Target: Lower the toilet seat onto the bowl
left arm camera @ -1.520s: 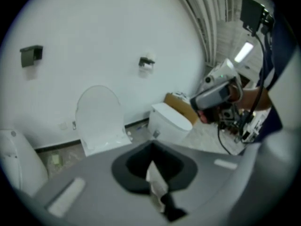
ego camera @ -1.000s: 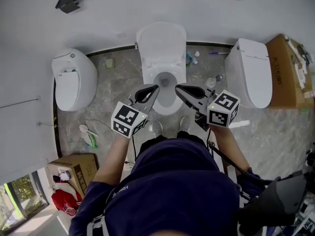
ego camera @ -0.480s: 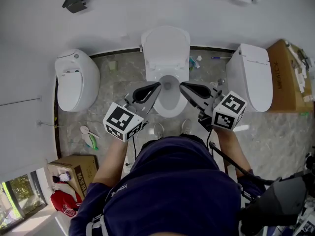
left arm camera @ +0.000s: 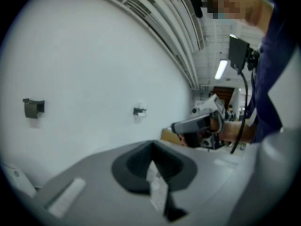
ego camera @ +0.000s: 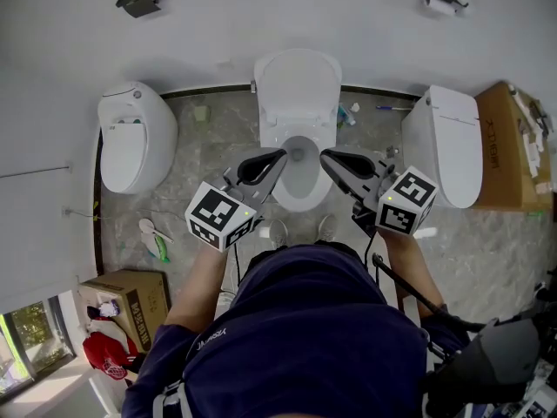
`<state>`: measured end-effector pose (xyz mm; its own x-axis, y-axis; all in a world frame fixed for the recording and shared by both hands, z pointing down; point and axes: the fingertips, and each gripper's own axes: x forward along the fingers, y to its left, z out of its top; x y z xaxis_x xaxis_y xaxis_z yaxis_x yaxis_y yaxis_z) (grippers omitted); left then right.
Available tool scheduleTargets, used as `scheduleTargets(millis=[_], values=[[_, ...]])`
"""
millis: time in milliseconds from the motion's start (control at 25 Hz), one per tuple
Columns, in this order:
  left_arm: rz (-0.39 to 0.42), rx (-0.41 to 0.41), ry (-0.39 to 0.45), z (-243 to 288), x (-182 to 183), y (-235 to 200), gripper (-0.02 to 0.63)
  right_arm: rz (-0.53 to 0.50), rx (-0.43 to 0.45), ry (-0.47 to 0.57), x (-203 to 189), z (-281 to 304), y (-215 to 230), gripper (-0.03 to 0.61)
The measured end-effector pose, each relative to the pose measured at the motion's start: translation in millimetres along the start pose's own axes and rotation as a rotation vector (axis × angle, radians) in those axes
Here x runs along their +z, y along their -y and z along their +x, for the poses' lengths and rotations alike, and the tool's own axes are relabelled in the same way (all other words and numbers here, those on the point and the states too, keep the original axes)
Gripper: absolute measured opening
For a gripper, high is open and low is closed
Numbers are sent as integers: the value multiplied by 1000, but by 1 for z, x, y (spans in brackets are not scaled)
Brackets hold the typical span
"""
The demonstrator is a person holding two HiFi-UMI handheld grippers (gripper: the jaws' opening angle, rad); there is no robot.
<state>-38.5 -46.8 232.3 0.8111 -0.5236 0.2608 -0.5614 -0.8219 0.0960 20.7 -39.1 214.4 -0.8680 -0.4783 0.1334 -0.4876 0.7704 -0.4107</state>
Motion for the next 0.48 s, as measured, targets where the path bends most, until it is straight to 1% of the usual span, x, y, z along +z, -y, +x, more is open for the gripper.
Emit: scheduleTargets(millis=[480], values=[[-38,-3,-18,11,-10,-7,3,13,3,-32,-5,4,11,8]])
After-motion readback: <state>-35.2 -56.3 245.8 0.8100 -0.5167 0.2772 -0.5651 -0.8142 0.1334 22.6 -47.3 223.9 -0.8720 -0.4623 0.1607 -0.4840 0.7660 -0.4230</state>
